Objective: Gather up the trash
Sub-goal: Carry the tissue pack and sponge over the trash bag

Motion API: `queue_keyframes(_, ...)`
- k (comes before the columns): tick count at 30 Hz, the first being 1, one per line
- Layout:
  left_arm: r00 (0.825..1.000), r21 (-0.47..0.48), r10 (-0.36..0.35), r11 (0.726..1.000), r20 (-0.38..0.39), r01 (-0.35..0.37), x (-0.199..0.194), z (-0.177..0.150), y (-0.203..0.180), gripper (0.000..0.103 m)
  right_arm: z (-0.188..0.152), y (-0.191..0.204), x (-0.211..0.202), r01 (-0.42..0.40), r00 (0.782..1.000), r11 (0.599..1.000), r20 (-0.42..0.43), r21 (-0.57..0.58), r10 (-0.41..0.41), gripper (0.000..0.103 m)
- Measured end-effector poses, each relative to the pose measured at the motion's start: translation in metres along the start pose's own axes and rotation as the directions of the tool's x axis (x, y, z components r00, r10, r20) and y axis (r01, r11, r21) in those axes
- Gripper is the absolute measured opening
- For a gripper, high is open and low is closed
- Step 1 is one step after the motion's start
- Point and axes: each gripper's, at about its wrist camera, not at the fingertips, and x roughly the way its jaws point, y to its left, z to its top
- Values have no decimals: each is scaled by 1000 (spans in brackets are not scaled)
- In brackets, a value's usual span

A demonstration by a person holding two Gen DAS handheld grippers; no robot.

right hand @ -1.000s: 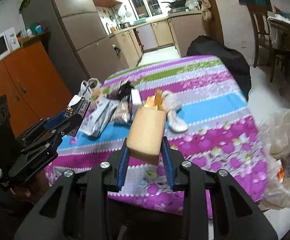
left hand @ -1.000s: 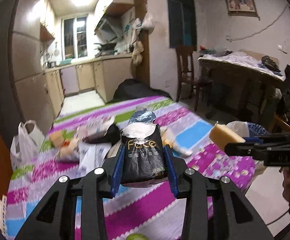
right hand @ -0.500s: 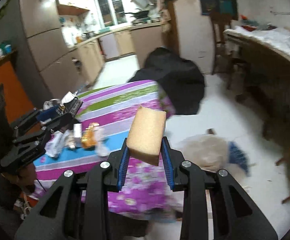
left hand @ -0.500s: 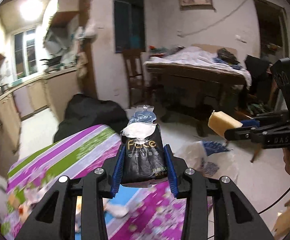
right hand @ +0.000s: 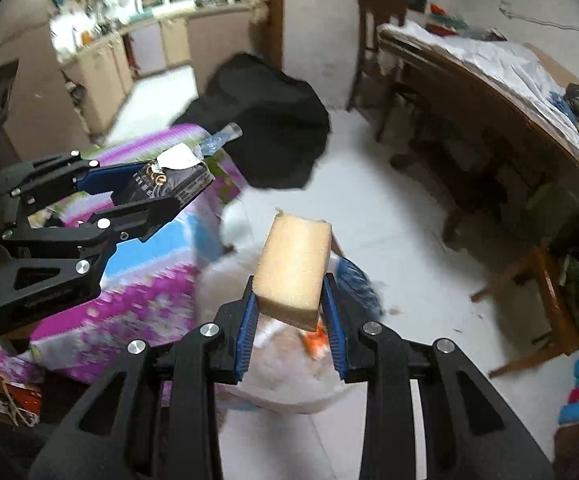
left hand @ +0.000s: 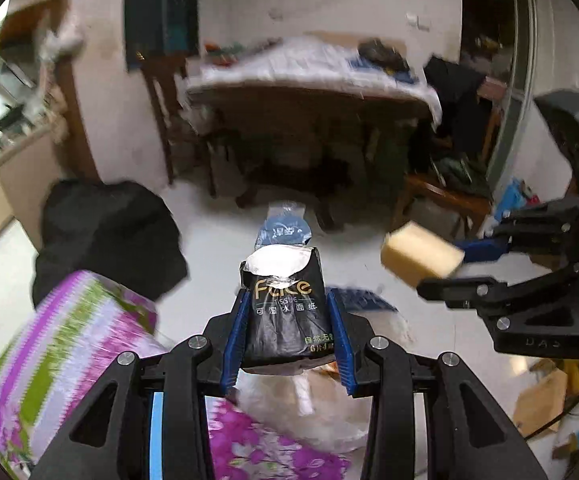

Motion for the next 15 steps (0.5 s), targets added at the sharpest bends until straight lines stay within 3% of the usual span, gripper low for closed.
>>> queue_keyframes(7, 983, -32, -49, 999, -175, 44, 84, -42, -4, 40, -19, -12, 51, 39, 988, 999, -149, -4, -39, 29)
queue_keyframes(15, 970, -38, -48, 998, -239, 40, 116, -82, -2, 40, -22, -14, 76, 42, 979, 999, -197, -32, -48, 29)
